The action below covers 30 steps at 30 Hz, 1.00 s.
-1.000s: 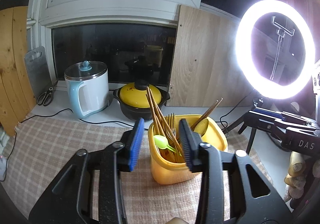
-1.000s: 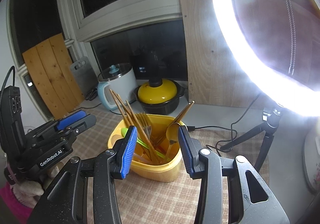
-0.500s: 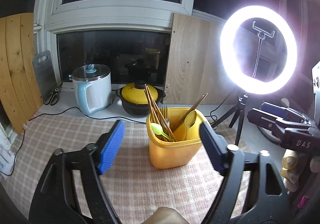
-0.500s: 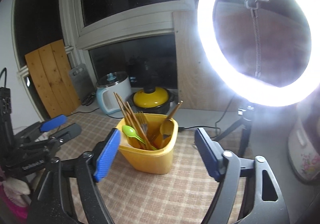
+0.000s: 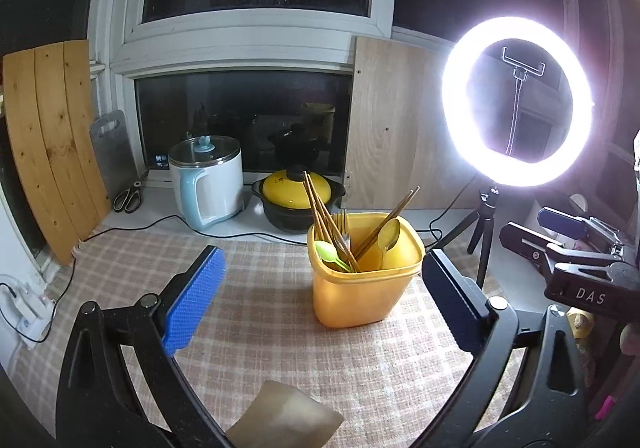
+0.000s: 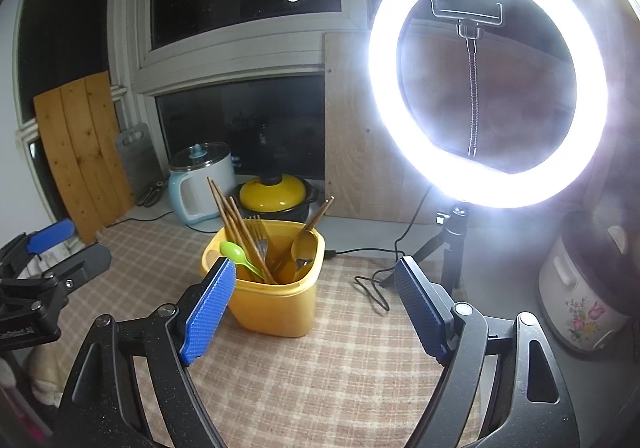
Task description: Organize utensils
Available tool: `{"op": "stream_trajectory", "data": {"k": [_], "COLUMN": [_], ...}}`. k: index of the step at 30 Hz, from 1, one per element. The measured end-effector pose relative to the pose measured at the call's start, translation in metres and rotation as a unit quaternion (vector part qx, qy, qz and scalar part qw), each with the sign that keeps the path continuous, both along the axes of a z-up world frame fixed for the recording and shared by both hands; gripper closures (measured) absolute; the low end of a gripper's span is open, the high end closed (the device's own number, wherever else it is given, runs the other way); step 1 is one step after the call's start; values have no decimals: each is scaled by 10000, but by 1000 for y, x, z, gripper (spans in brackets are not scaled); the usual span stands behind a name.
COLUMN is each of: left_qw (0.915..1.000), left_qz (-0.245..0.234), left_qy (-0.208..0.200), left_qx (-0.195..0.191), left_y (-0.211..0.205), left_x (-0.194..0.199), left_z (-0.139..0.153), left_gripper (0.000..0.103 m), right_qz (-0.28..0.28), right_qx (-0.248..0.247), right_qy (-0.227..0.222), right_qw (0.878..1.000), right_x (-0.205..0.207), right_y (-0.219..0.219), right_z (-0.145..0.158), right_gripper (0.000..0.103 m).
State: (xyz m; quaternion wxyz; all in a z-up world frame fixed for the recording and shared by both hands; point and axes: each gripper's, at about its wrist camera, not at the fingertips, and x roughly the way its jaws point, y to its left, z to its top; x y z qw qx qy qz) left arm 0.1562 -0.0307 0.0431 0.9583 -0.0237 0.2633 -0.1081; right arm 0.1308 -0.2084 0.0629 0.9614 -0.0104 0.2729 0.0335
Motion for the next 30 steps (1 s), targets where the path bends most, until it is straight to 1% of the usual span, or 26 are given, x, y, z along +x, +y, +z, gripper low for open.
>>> {"op": "stream_trajectory", "data": {"k": [7, 14, 30], "left_qw": [9999, 9998, 9995], "left_qz": [87, 177, 279], "left_qy": [83, 47, 33], "left_qx": [46, 28, 143], "left_y": [-1, 0, -2], "left_x": [-1, -1, 0], "left_z": [-1, 1, 2], "left_gripper": [2, 2, 2], "right_qz": [-26, -83, -141], "right_qx": [75, 122, 269], "right_qy": [90, 102, 132], "right_qw": [9999, 9998, 9995], "right_x": [-2, -2, -2], "right_y": [-2, -5, -10], "right_z": [-3, -4, -5], "right_gripper": [21, 21, 21]}}
